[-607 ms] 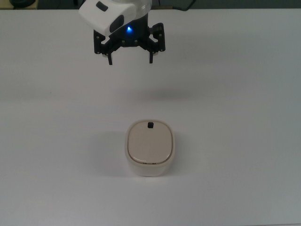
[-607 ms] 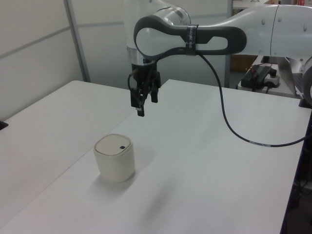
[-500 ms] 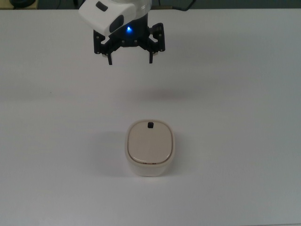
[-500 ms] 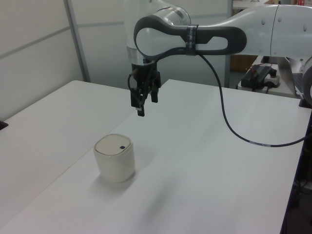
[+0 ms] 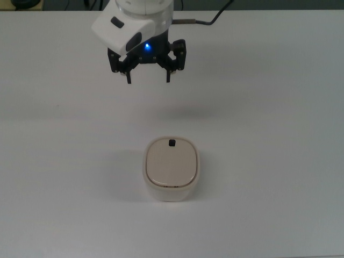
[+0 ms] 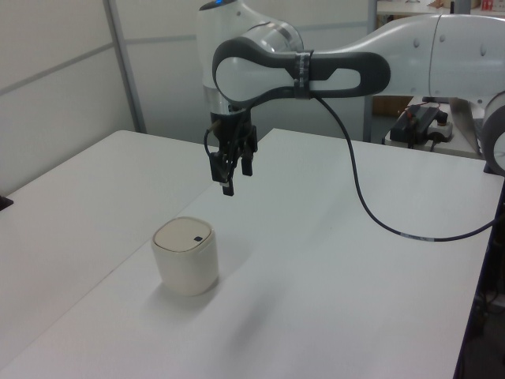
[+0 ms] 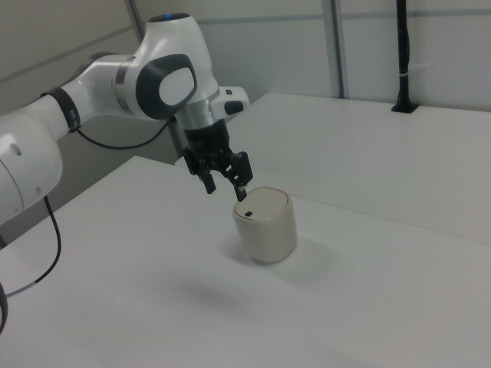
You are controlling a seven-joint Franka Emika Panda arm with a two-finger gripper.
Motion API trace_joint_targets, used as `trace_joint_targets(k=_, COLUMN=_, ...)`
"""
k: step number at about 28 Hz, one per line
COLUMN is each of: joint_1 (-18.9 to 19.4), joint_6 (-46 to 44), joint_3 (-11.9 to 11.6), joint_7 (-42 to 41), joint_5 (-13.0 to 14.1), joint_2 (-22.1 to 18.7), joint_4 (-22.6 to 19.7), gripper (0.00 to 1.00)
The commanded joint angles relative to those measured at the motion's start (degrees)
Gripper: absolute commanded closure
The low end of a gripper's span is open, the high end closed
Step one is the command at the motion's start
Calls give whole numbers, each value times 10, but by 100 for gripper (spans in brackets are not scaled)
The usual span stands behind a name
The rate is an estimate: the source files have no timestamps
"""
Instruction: Open the trash can
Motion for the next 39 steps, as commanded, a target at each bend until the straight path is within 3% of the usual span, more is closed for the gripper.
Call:
trace_joint_targets(k=1, joint_1=9, joint_6=27, joint_3=-6, joint_7=20, joint_5=-6, joint_2=1, joint_4=-10, gripper=81)
trace_joint_targets(k=4, joint_1=10, joint_6=27, joint_3=-7, joint_7=21, joint_5=-7, joint_2=8, joint_4=-9, gripper=100)
trace_joint_targets(k=22, joint_1=19, joint_6=155, joint_3=-6, joint_7=20, joint_5=-7, joint_2=66, joint_4=-9, gripper=100)
trace_joint_targets(k=28, joint_1=32, joint_6=192, joint_3=-6, joint_7=33, joint_5=-18, joint_2=98, joint_4=-9, gripper=100)
trace_joint_targets(k=31, joint_1=42, joint_6=215, joint_3=-6, joint_7=50, joint_5=-36, joint_2=114, joint_4=-9, gripper=100)
trace_joint_targets(k=39, joint_1=49, joint_6=222, joint_3=-6, joint_7=58, joint_5=-43, joint_2=119, joint_4=-10, gripper=100)
